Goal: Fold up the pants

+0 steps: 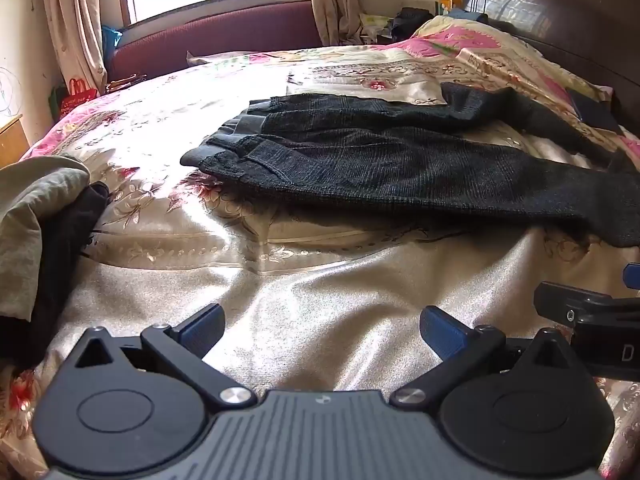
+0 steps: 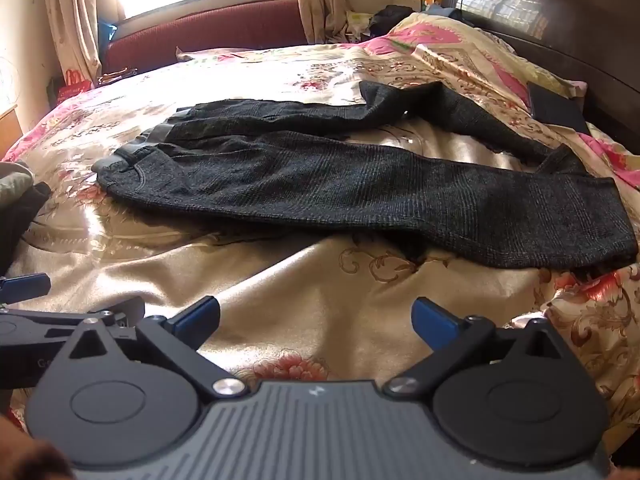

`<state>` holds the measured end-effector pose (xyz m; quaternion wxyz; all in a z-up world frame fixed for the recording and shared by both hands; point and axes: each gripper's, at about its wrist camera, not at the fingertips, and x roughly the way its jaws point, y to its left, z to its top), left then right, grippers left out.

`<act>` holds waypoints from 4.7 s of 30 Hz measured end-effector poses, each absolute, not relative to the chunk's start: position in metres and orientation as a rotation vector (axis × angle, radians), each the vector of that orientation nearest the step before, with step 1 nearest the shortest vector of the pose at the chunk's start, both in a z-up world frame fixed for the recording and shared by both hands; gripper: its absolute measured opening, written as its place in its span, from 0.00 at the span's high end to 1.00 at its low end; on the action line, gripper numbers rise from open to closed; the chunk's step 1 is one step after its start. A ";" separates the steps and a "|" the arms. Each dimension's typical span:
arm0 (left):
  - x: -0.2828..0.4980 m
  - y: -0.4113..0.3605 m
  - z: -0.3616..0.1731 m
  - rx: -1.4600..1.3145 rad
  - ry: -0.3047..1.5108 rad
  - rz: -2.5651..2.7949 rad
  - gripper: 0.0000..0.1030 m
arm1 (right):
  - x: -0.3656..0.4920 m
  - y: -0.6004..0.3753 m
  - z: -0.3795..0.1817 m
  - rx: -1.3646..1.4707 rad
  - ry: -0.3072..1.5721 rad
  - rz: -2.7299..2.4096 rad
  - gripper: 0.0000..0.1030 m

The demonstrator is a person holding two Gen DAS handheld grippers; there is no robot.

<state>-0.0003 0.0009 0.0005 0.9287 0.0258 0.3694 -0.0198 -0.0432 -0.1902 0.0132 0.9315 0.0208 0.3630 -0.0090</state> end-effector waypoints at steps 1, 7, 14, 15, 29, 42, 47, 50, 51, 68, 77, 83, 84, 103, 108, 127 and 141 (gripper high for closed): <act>0.000 0.002 0.001 0.055 0.756 -0.040 0.00 | -0.043 -0.190 0.013 0.050 0.737 -0.013 0.02; -0.003 0.003 -0.002 0.059 0.755 -0.039 0.00 | -0.044 -0.190 0.012 0.050 0.740 -0.010 0.02; -0.002 0.001 -0.001 0.074 0.758 -0.031 0.00 | -0.043 -0.189 0.012 0.045 0.751 -0.009 0.02; -0.001 0.001 -0.001 0.075 0.758 -0.030 0.00 | -0.043 -0.189 0.011 0.043 0.752 -0.008 0.02; -0.001 0.001 -0.003 0.090 0.763 -0.020 0.00 | -0.041 -0.186 0.010 0.032 0.762 0.005 0.02; 0.002 0.002 -0.008 0.092 0.791 -0.017 0.00 | -0.040 -0.185 0.009 0.026 0.772 0.021 0.02; 0.002 0.002 -0.008 0.096 0.797 -0.015 0.00 | -0.040 -0.184 0.008 0.024 0.775 0.022 0.02; 0.001 0.002 -0.009 0.096 0.800 -0.016 0.00 | -0.040 -0.183 0.008 0.023 0.777 0.022 0.02; 0.001 0.002 -0.009 0.095 0.801 -0.016 0.00 | -0.040 -0.183 0.008 0.022 0.778 0.022 0.02; 0.002 0.002 -0.011 0.092 0.808 -0.015 0.00 | -0.039 -0.183 0.006 0.024 0.784 0.028 0.02; 0.008 0.007 -0.009 0.102 0.803 -0.004 0.00 | -0.035 -0.178 0.008 0.025 0.777 0.055 0.02; 0.026 0.020 -0.005 0.092 0.789 0.011 0.00 | -0.016 -0.168 0.007 0.005 0.776 0.113 0.03; 0.029 0.022 -0.003 0.094 0.783 0.013 0.00 | -0.012 -0.167 0.008 0.003 0.772 0.120 0.03; 0.157 0.097 0.001 0.013 0.772 0.096 0.00 | 0.079 -0.098 0.007 -0.189 0.651 0.299 0.09; 0.166 0.104 -0.006 -0.032 0.793 0.079 0.06 | 0.091 -0.088 -0.003 -0.209 0.665 0.333 0.14; 0.197 0.100 -0.012 -0.095 0.790 0.052 0.38 | 0.102 -0.084 -0.016 -0.201 0.679 0.396 0.28; 0.176 0.132 0.006 -0.244 0.762 0.009 0.64 | 0.105 -0.087 -0.003 -0.102 0.696 0.430 0.80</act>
